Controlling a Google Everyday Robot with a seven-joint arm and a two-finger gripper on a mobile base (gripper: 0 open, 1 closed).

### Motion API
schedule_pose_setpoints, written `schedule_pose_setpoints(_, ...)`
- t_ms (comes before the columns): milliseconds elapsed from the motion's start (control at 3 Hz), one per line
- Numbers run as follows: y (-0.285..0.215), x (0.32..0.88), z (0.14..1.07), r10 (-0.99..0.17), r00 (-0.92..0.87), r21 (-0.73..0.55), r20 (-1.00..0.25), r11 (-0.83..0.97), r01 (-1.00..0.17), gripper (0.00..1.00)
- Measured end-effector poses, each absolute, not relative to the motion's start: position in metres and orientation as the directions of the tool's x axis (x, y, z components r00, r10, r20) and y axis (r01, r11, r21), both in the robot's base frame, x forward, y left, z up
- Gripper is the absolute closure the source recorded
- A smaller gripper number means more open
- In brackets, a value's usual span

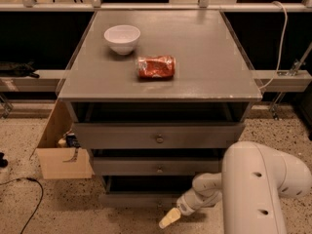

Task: Close bottom drawer

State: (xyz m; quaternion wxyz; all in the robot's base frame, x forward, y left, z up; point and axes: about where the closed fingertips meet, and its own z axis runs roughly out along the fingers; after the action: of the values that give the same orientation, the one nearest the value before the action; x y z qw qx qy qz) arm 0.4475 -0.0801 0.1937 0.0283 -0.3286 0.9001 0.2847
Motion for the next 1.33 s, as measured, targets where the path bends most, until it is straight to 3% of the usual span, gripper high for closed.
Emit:
schedule_pose_setpoints(667,-0.0914,0.4294,0.1844,-0.568,-0.797,0.522,-0.205,0.626,-0.58,0.03)
schedule_pose_setpoints(1000,-0.0914,0.4294,0.1844,-0.568,-0.797,0.522,-0.205,0.626,-0.58,0.1)
schedule_pose_setpoints(1333,-0.0913,0.4293,0.1844,-0.568,-0.797,0.522,-0.205,0.626,-0.58,0.28)
